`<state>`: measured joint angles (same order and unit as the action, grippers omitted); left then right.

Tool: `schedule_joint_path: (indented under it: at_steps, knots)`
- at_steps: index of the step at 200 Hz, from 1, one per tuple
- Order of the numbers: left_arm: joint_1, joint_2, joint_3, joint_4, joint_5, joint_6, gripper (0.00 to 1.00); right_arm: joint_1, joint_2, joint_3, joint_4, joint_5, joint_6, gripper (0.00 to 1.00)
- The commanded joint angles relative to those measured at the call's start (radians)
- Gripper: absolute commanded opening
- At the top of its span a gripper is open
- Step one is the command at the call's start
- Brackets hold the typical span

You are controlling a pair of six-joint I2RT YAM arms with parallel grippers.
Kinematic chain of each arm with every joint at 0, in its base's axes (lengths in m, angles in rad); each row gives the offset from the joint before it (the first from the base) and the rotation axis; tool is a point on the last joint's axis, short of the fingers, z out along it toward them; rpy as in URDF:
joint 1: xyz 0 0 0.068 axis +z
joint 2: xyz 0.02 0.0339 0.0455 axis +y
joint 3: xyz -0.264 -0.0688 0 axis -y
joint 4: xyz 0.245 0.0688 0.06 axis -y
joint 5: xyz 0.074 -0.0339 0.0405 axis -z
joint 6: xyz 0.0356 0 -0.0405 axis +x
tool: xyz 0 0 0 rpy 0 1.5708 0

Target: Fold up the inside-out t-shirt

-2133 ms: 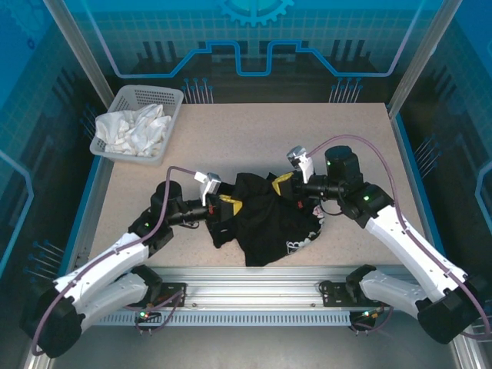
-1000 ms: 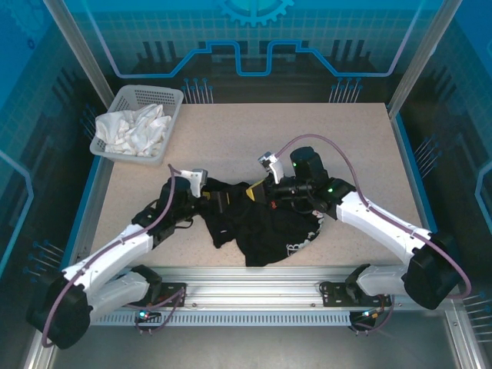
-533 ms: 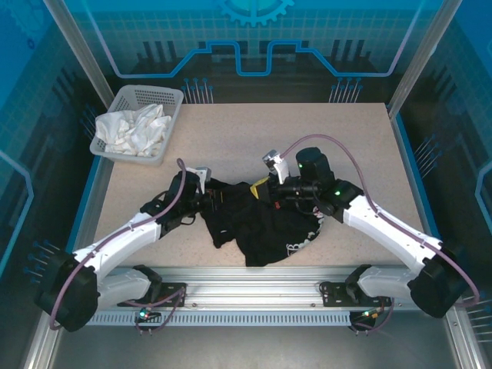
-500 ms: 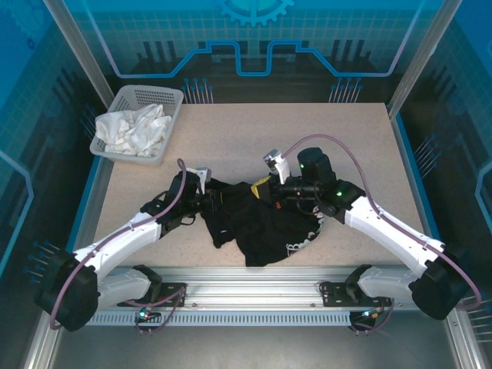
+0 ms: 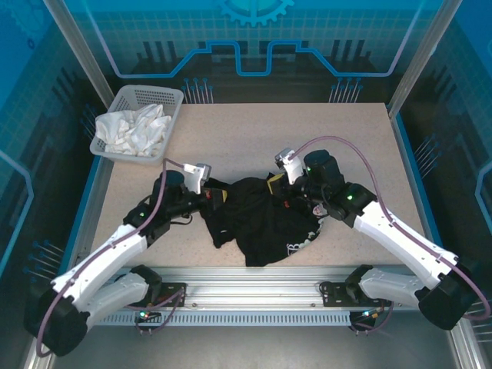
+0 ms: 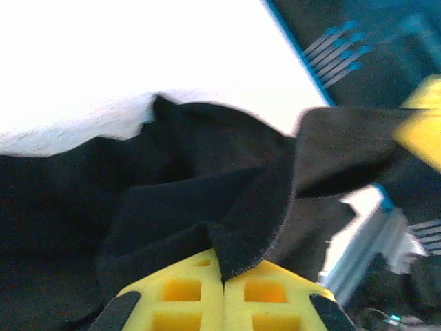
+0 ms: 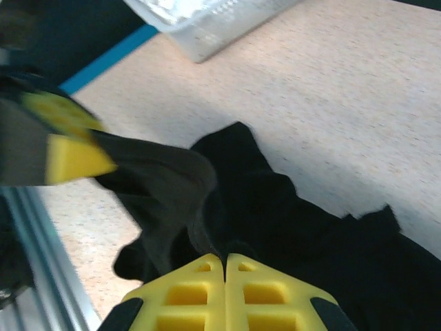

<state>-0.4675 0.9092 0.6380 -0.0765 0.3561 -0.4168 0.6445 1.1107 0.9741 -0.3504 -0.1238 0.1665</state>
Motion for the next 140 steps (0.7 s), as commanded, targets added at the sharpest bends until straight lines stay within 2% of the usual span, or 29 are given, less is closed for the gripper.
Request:
schedule_joint_path:
  at_steps: [1, 21, 45, 58, 86, 106, 140]
  knots:
    - [0.005, -0.021, -0.017, 0.068, 0.205, -0.013, 0.0, -0.011, -0.005, 0.053, -0.081, 0.107, -0.019, 0.0]
    - [0.003, -0.002, -0.011, 0.032, 0.211, -0.003, 0.0, -0.02, -0.005, 0.082, -0.128, 0.119, -0.03, 0.0]
    - [0.003, 0.007, -0.007, -0.028, 0.13, 0.009, 0.0, -0.049, -0.014, 0.109, -0.198, 0.145, -0.049, 0.0]
    - [0.003, 0.013, -0.004, -0.047, 0.094, 0.015, 0.0, -0.063, -0.022, 0.109, -0.212, 0.13, -0.056, 0.0]
    - [-0.017, 0.041, -0.009, -0.017, 0.105, 0.027, 0.0, -0.076, -0.01, 0.108, -0.231, 0.077, -0.068, 0.0]
    - [-0.075, 0.062, -0.01, -0.002, 0.106, 0.07, 0.0, -0.09, 0.008, 0.101, -0.262, 0.067, -0.073, 0.0]
    - [-0.219, 0.102, -0.011, -0.01, 0.025, 0.176, 0.01, -0.146, 0.009, 0.055, -0.281, 0.056, -0.051, 0.0]
